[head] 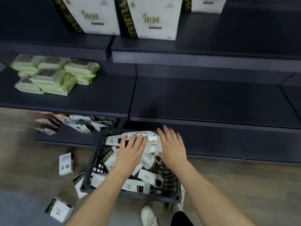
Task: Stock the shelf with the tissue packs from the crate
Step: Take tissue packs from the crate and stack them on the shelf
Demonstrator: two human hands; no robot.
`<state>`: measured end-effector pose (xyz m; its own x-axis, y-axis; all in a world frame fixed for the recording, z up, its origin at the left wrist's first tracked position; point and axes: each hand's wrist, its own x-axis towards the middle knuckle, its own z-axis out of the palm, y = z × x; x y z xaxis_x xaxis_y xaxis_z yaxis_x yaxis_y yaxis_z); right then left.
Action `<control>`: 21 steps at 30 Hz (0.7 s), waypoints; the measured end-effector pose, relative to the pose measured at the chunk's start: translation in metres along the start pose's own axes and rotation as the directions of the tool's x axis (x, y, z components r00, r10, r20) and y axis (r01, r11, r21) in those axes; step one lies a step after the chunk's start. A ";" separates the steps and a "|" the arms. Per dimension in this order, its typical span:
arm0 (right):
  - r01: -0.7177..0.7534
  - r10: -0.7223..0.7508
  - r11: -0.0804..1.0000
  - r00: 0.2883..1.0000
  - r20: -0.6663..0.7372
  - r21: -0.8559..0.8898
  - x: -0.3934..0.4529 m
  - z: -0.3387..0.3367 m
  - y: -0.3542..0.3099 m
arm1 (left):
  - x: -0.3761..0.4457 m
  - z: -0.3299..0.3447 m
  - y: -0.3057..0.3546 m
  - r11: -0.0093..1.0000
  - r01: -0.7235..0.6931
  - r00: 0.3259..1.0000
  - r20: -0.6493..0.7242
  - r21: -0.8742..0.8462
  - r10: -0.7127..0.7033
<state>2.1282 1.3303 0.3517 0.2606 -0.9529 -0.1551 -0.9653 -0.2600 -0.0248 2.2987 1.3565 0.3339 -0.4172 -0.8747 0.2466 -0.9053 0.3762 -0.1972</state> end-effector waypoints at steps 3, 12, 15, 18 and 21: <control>-0.028 0.027 1.000 0.997 -0.071 -0.004 -0.007 -0.024 0.010 | 0.017 -0.021 0.001 0.999 -0.038 0.998 -0.048 0.005 0.038; 0.021 -0.013 1.000 0.937 -0.348 0.019 -0.018 -0.119 0.059 | 0.084 -0.093 -0.004 0.984 -0.175 0.946 -0.277 -0.009 0.166; 0.039 -0.043 0.999 0.943 -0.330 -0.021 -0.023 -0.158 0.074 | 0.107 -0.122 -0.011 0.969 -0.235 0.925 -0.326 -0.081 0.197; 0.092 -0.109 0.993 0.949 -0.296 -0.071 -0.027 -0.192 0.086 | 0.126 -0.148 -0.020 0.947 -0.289 0.909 -0.352 -0.141 0.224; 0.088 -0.116 0.991 0.940 -0.321 -0.099 -0.027 -0.222 0.095 | 0.144 -0.170 -0.026 0.936 -0.327 0.883 -0.396 -0.133 0.253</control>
<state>2.0329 1.2963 0.5730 0.3620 -0.9158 0.1740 -0.9322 -0.3570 0.0599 2.2489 1.2725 0.5360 -0.6287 -0.5563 0.5434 -0.7211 0.6787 -0.1394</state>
